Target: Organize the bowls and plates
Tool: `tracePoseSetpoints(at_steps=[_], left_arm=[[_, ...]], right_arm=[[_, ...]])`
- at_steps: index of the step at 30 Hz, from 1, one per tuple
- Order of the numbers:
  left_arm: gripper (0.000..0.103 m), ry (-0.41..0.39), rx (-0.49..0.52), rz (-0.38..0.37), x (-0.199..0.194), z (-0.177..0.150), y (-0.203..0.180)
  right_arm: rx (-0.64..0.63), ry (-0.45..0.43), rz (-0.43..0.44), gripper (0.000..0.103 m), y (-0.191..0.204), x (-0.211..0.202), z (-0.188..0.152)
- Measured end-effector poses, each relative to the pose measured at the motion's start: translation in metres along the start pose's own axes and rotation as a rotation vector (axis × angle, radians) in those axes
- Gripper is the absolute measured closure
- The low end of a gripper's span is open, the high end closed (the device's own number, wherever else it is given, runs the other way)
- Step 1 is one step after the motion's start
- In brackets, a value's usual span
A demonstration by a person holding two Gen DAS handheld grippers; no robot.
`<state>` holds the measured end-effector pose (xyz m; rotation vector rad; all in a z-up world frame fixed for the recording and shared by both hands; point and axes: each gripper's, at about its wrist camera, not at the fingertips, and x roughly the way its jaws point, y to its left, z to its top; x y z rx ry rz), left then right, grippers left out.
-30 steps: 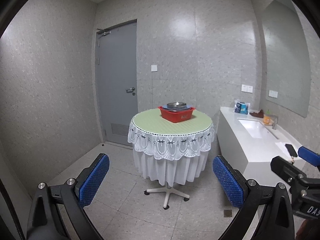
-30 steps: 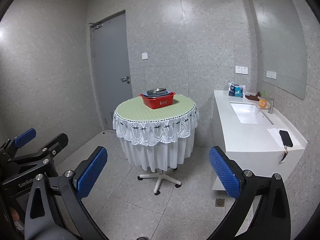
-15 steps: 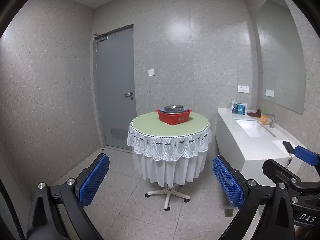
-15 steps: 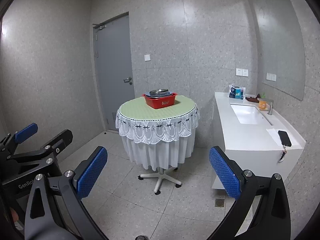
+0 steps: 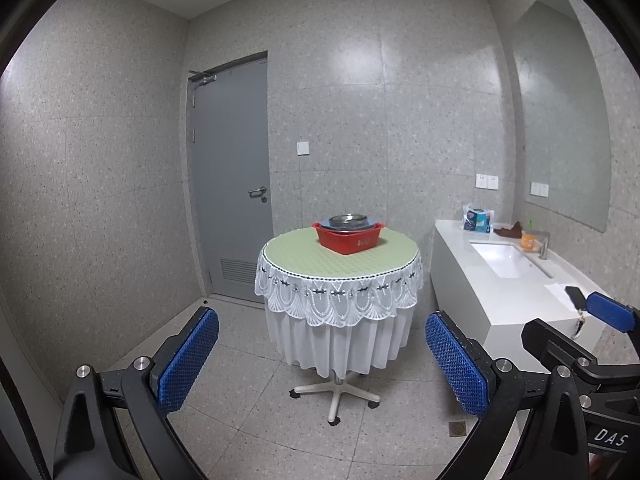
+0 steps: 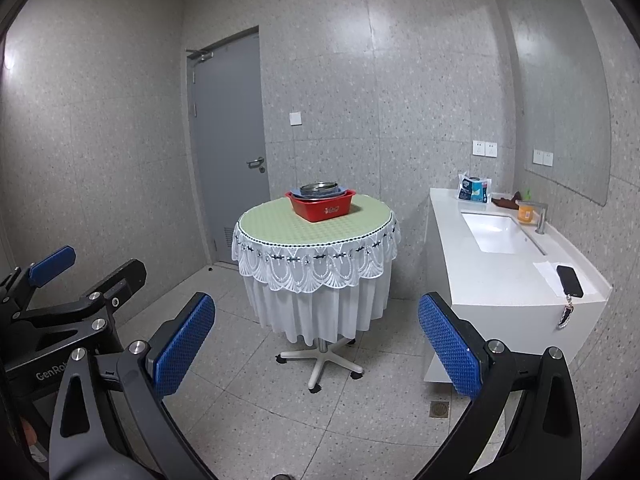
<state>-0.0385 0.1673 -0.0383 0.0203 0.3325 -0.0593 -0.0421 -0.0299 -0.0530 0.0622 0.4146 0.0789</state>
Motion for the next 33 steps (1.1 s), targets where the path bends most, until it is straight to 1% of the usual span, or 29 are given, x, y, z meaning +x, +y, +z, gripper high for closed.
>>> tracePoseSetpoints(at_steps=[24,33], left_arm=[[0.001,-0.01,0.002,0.004,0.005,-0.003,-0.019],[0.001,-0.014,0.0,0.007,0.005,-0.004,-0.022]], right_arm=[[-0.001,0.005,0.0,0.0,-0.004,0.0,0.004],[-0.002,0.005,0.001,0.0,-0.012,0.0,0.002]])
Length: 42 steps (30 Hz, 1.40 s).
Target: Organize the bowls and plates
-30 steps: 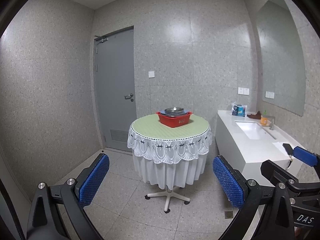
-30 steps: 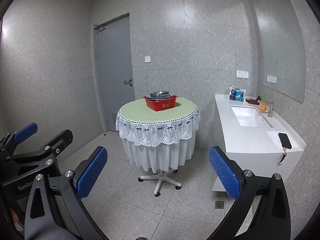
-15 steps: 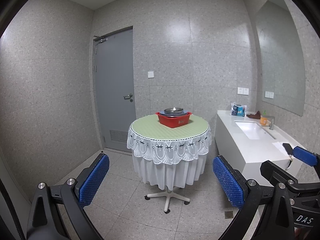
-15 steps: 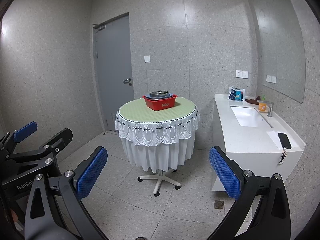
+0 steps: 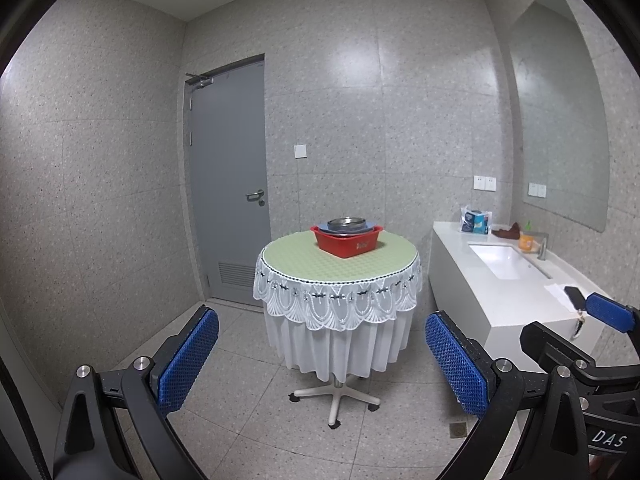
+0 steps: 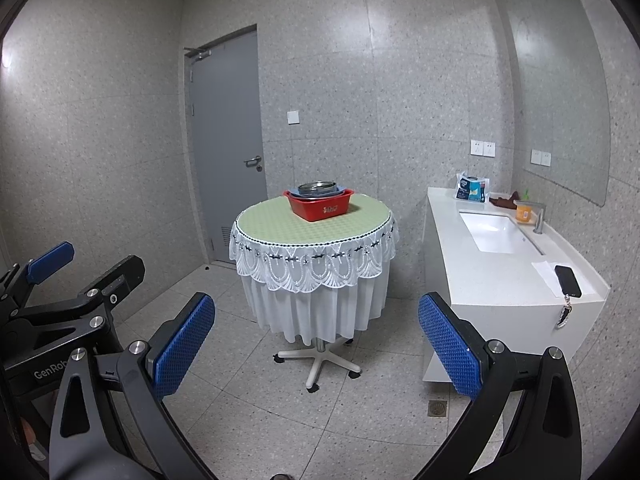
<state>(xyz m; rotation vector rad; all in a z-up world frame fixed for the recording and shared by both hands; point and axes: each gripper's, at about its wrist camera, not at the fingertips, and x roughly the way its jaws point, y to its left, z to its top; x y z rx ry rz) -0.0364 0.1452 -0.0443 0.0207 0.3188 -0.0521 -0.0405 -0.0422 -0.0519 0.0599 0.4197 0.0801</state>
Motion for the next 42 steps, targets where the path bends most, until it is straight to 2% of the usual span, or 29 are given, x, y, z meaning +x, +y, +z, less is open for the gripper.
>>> tracePoseSetpoints(at_steps=[27,42], left_arm=[[0.001,-0.006,-0.003,0.0,0.0,-0.003,-0.003],[0.001,0.006,-0.003,0.011,0.012,-0.002,-0.013]], right_arm=[[-0.003,0.001,0.0,0.0,-0.005,-0.001,-0.001],[-0.006,0.02,0.011,0.0,-0.024,0.009,0.004]])
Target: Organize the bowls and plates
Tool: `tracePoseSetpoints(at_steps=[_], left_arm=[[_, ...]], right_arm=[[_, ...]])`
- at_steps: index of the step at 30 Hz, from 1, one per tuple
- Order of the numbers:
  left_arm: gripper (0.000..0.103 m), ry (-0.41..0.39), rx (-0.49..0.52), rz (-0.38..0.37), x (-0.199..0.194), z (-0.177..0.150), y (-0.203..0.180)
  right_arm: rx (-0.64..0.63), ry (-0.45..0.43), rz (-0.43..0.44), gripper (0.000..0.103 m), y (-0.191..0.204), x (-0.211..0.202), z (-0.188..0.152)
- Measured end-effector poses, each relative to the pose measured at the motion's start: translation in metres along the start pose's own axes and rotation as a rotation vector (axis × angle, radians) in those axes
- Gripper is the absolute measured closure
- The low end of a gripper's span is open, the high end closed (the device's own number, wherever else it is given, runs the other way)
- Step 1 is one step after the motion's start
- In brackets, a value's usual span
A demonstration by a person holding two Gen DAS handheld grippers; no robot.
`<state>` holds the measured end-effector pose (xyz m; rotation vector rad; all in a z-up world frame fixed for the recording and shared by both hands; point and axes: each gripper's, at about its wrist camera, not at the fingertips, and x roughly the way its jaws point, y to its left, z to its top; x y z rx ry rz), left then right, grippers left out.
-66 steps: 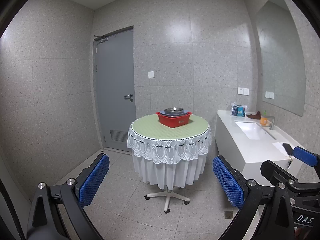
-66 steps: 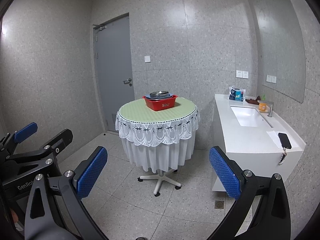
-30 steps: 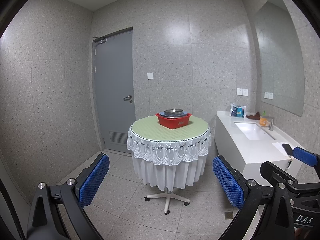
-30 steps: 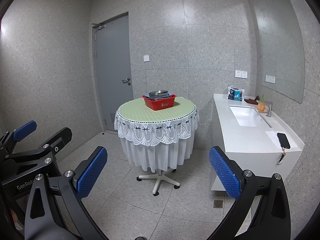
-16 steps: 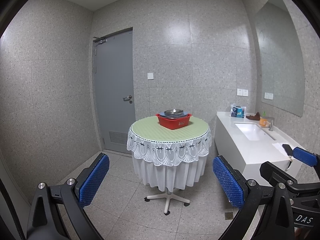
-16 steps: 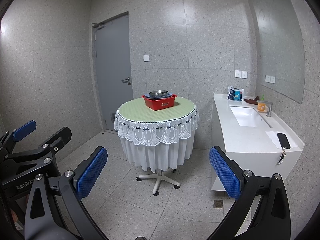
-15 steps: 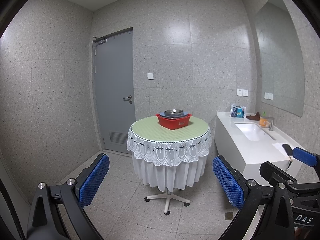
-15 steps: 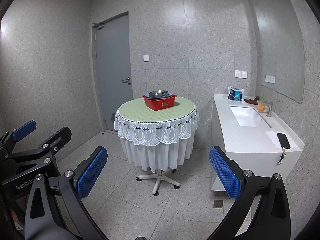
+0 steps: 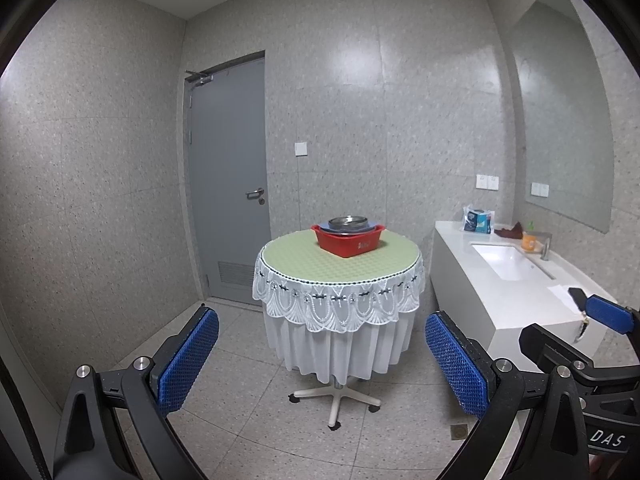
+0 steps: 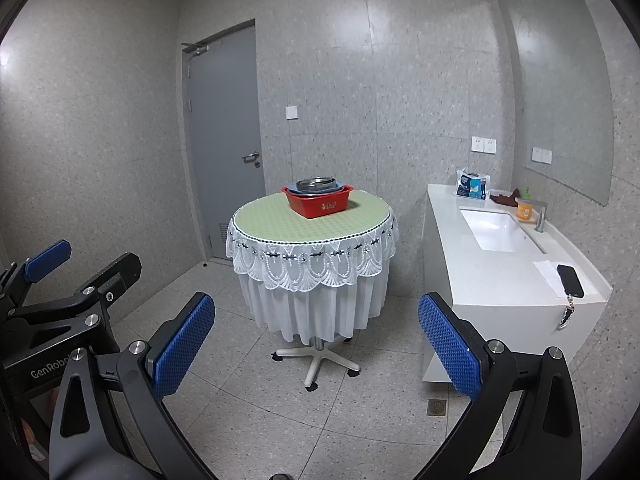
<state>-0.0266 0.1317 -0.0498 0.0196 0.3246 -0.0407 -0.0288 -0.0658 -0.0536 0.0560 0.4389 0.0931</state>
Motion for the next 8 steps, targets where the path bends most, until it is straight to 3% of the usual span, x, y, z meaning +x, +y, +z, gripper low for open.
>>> tracePoseSetpoints(at_steps=[8], left_arm=[[0.001,0.019,0.013,0.021,0.027,0.01,-0.01]], right_arm=[[0.009,0.028,0.006,0.0,-0.012,0.029,0.009]])
